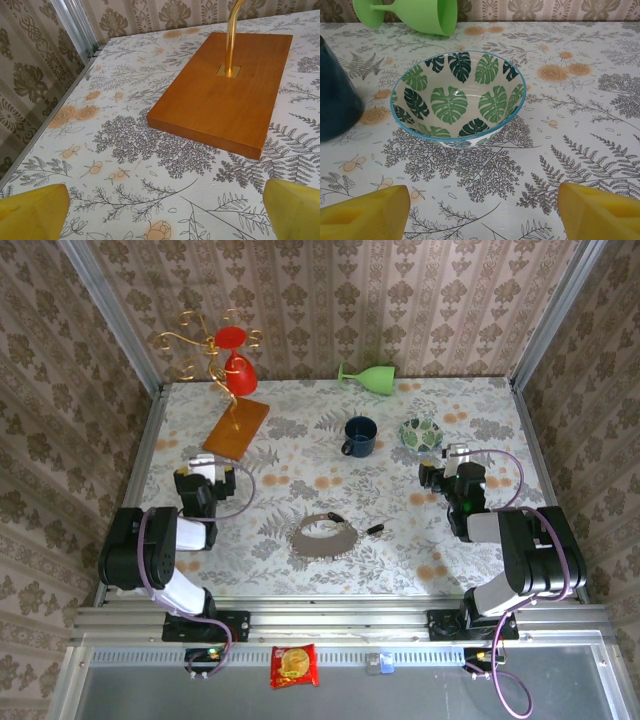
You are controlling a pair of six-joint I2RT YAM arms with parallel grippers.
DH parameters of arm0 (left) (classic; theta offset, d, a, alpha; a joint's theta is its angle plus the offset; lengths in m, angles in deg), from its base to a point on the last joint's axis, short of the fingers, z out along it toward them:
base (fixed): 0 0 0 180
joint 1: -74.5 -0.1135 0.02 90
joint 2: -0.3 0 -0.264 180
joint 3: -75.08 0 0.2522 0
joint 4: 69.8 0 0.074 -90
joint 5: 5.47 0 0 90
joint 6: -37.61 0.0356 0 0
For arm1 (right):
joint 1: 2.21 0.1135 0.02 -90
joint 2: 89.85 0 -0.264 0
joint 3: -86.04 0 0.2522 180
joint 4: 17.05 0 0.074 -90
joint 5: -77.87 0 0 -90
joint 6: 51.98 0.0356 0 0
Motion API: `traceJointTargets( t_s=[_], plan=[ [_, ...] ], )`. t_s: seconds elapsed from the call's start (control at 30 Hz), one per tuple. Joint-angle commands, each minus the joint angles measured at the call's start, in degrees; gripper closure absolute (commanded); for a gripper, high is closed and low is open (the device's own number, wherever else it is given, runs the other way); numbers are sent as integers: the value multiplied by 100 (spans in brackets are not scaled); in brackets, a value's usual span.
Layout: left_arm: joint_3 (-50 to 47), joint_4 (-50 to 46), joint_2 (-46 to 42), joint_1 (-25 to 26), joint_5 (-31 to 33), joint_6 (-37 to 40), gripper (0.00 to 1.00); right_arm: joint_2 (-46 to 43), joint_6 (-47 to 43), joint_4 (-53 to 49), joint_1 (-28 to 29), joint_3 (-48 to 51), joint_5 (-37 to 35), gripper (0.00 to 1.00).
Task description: Put the keys on the keyring
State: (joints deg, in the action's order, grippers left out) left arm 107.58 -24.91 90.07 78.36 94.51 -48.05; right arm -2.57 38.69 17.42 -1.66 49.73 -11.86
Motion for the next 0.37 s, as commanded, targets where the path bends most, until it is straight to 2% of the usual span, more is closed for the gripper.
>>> traceJointTargets(
  t_s=[0.0,0.07,0.17,0.23,0.3,0.33],
  plan=[
    [147,-88,-14,76,-19,107,0,48,118,-6,-27,-118,-135,20],
    [222,-241,-19,31,-136,81,0,48,121,-6,-29,-111,-137,20],
    [404,-640,-37,-194,-665,-26,0,46,120,-15,-27,-125,-142,19],
    [416,-662,-39,-215,-717,-38,0,51,121,-15,-29,-125,-142,19],
    [399,-651,-39,-219,-739,-48,0,51,113,-15,-27,-125,-142,16],
    [385,-615,-36,-228,-760,-22,0,35,113,-9,-27,-115,-142,7]
  ],
)
